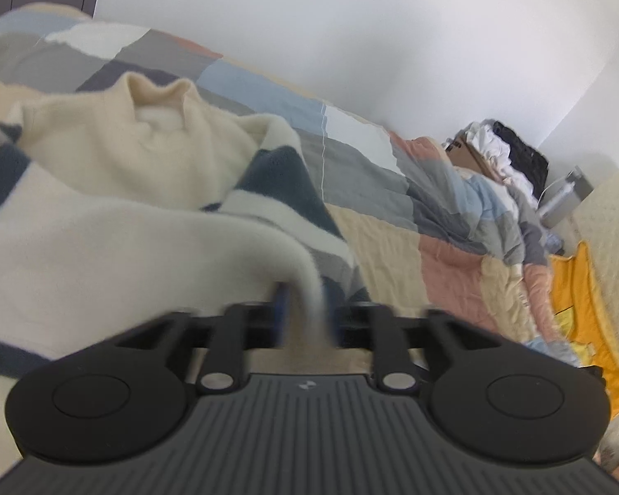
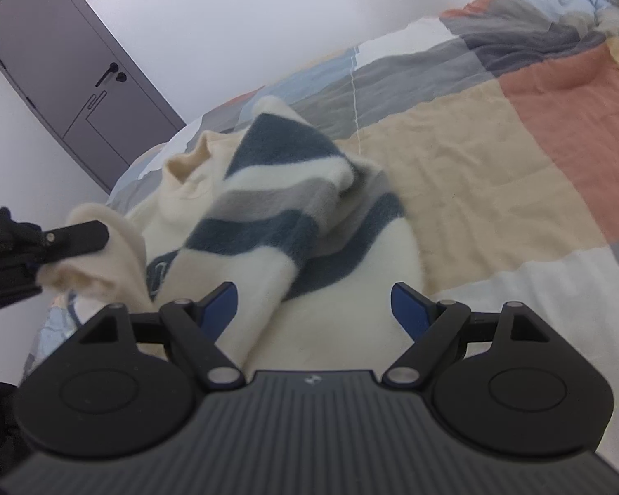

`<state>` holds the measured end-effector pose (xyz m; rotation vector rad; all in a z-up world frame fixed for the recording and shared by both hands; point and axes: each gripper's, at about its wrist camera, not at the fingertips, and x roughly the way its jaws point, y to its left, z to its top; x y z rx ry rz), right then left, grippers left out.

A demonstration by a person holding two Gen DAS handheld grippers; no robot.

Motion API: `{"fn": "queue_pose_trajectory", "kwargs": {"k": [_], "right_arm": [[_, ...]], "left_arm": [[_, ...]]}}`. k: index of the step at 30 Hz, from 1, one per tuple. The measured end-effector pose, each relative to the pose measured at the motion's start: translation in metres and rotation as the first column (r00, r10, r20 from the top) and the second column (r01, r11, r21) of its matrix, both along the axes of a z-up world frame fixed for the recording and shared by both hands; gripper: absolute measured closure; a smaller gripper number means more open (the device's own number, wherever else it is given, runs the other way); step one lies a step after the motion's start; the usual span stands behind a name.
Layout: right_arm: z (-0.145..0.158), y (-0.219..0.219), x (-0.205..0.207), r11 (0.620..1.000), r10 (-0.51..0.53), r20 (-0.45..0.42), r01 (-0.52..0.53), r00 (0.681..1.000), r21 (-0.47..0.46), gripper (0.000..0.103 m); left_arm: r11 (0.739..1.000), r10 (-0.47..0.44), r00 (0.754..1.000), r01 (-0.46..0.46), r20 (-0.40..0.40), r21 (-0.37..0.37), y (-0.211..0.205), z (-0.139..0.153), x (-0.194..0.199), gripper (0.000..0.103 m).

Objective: Fold large clothes
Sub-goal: 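Grasp the other sleeve cuff with the left gripper and fold it across the body, then release the sleeve with the left gripper and hold both tools above the sweater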

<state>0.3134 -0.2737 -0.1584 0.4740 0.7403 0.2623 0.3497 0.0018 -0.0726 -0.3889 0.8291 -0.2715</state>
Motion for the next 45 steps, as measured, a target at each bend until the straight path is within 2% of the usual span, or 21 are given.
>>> {"fn": "queue_pose_trajectory", "kwargs": {"k": [1,2,6,13,16,20,23,26,28,34,38,40,42,45], "right_arm": [[0.001,-0.001,0.001,1.0,-0.005,0.004,0.005,1.0,-0.006,0.02],[0.002,-0.002,0.0,1.0,-0.009,0.009,0.009,1.0,-0.007,0.02],[0.006,-0.002,-0.005,1.0,0.002,0.039,-0.002,0.999,-0.018,0.02],[0.02,0.012,-0.021,0.996,0.077,0.116,-0.071,0.99,-0.055,0.02],[0.027,0.029,-0.034,0.985,0.15,0.127,-0.137,0.98,-0.1,0.02],[0.035,0.063,-0.055,0.948,0.284,0.138,-0.256,0.949,-0.188,0.02],[0.036,0.086,-0.07,0.917,0.362,0.137,-0.326,0.922,-0.229,0.02],[0.033,0.104,-0.076,0.89,0.408,0.13,-0.363,0.904,-0.275,0.018],[0.033,0.111,-0.076,0.884,0.407,0.119,-0.358,0.906,-0.301,0.0],[0.043,0.118,-0.079,0.893,0.414,0.119,-0.377,0.902,-0.247,0.0],[0.054,0.126,-0.09,0.882,0.429,0.097,-0.394,0.898,-0.259,0.0],[0.061,0.132,-0.098,0.883,0.418,0.084,-0.383,0.905,-0.271,0.0],[0.07,0.135,-0.107,0.903,0.363,0.078,-0.33,0.929,-0.275,0.0],[0.085,0.132,-0.116,0.92,0.343,0.062,-0.322,0.937,-0.225,0.0]], "left_arm": [[1.0,0.022,1.0,-0.022,0.015,0.008,0.003,0.002,-0.005,0.037],[0.999,0.042,0.998,-0.042,0.037,0.018,0.005,0.004,-0.012,0.036],[0.995,0.074,0.995,-0.078,0.073,0.055,0.017,0.013,-0.046,0.036],[0.965,0.185,0.973,-0.206,0.136,0.161,0.042,0.011,-0.127,0.036],[0.951,0.221,0.963,-0.247,0.152,0.185,0.053,0.002,-0.156,0.036],[0.937,0.255,0.952,-0.287,0.169,0.2,0.068,-0.017,-0.181,0.036],[0.92,0.292,0.941,-0.325,0.174,0.217,0.077,-0.031,-0.19,0.036],[0.915,0.318,0.933,-0.349,0.171,0.203,0.088,-0.041,-0.193,0.036],[0.911,0.33,0.928,-0.361,0.174,0.198,0.094,-0.044,-0.193,0.036],[0.91,0.347,0.924,-0.373,0.158,0.182,0.109,-0.05,-0.189,0.036],[0.906,0.371,0.919,-0.389,0.133,0.167,0.119,-0.055,-0.188,0.036],[0.901,0.386,0.915,-0.402,0.121,0.163,0.124,-0.056,-0.188,0.036],[0.898,0.401,0.909,-0.414,0.109,0.146,0.128,-0.057,-0.189,0.036],[0.893,0.423,0.901,-0.432,0.092,0.124,0.134,-0.06,-0.188,0.036]]}}
